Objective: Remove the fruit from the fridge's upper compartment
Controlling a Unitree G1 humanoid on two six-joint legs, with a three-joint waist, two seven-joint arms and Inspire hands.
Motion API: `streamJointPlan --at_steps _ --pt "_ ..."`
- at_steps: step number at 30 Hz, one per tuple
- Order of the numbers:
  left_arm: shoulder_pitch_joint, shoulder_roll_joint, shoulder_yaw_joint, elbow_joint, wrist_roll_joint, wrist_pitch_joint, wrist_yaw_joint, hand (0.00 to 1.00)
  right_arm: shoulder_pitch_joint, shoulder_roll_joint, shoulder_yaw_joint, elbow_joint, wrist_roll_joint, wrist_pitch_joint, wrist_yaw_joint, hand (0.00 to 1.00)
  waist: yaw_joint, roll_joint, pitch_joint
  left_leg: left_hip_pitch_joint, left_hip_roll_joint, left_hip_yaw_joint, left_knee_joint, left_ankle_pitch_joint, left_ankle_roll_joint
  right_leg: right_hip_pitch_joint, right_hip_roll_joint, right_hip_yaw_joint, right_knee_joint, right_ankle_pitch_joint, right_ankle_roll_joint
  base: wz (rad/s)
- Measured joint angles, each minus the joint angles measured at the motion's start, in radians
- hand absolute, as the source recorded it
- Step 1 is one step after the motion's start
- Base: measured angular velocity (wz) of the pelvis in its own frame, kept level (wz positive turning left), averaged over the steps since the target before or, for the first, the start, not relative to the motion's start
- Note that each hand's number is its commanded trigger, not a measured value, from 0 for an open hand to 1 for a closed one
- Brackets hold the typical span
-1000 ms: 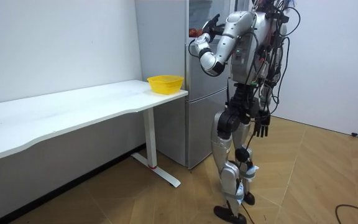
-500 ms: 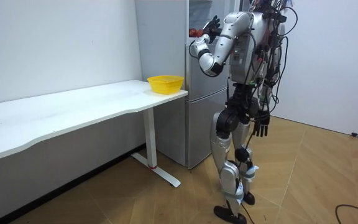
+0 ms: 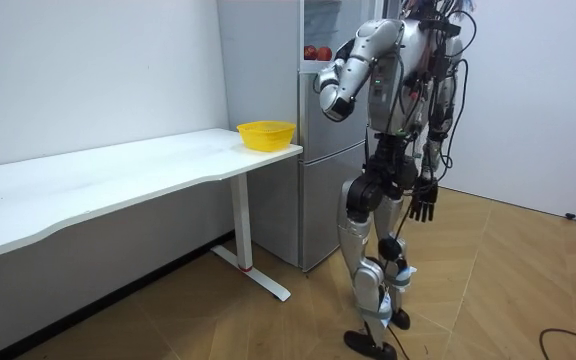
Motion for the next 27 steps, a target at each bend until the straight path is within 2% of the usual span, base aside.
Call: streamJointPlan --at_steps 2,6,8,10,14,16,18,22,27 --pt "-0.016 0.000 -0.007 0.004 0.000 0.000 -0.006 0.00 0.000 -0.001 0.000 0.000 0.000 0.001 0.002 0.00 -0.002 0.003 0.0010 0.004 0.003 0.019 0.000 0.000 0.000 0.000 0.003 0.012 -0.001 0.002 -0.003 -0.24" --pt "-0.062 -0.005 -0.012 0.005 -0.001 0.000 -0.006 0.00 -0.003 -0.001 -0.002 0.012 0.003 0.003 0.016 0.00 -0.034 0.010 0.0021 0.006 0.007 0.020 -0.001 0.000 0.000 -0.002 0.003 0.025 -0.006 0.003 -0.004 -0.08" --pt "-0.080 -0.005 -0.014 0.006 -0.001 0.000 -0.003 0.00 -0.008 -0.001 -0.006 0.018 0.002 0.003 0.019 0.00 -0.053 0.013 0.0011 0.007 0.012 0.021 -0.001 0.000 0.000 -0.002 0.004 0.033 -0.007 0.003 -0.005 -0.10" --pt "-0.113 -0.008 -0.021 0.021 -0.002 0.000 -0.001 0.00 -0.008 -0.002 -0.035 0.026 0.003 0.003 0.030 0.00 -0.087 0.013 0.0010 0.008 0.013 0.023 -0.001 0.000 0.000 -0.001 0.005 0.036 -0.006 0.003 -0.005 0.00" --pt "-0.180 -0.021 -0.059 0.067 0.002 -0.001 -0.005 0.00 -0.008 -0.010 -0.050 0.028 0.024 0.004 0.041 0.00 -0.114 0.015 0.0000 0.007 0.014 0.057 -0.001 0.000 0.000 -0.013 0.009 0.046 -0.002 0.004 -0.006 -0.16" --pt "-0.194 -0.034 -0.082 0.079 0.003 -0.001 -0.001 0.00 -0.007 -0.011 -0.050 0.028 0.029 0.006 0.045 0.00 -0.119 0.019 -0.0013 0.006 0.015 0.077 -0.001 0.000 0.000 -0.016 0.010 0.062 -0.002 0.006 -0.007 -0.23" --pt "-0.202 -0.047 -0.098 0.079 0.014 -0.002 0.005 0.00 -0.008 -0.015 -0.050 0.029 0.033 0.009 0.046 0.00 -0.139 0.025 -0.0014 0.007 0.016 0.079 -0.001 0.000 0.000 -0.017 0.011 0.066 -0.003 0.008 -0.007 -0.15" --pt "-0.240 -0.054 -0.129 0.086 0.035 -0.002 0.010 0.00 -0.016 -0.024 -0.050 0.030 0.044 0.010 0.046 0.00 -0.166 0.040 -0.0022 0.007 0.017 0.101 0.000 0.000 -0.001 -0.032 0.015 0.091 -0.001 0.009 -0.008 -0.17" --pt "-0.284 -0.057 -0.165 0.103 0.051 -0.001 0.025 0.00 -0.017 -0.031 -0.055 0.032 0.078 0.007 0.048 0.00 -0.195 0.041 -0.0019 0.010 0.018 0.102 0.000 0.000 -0.001 -0.032 0.023 0.105 -0.003 0.012 -0.012 -0.09"
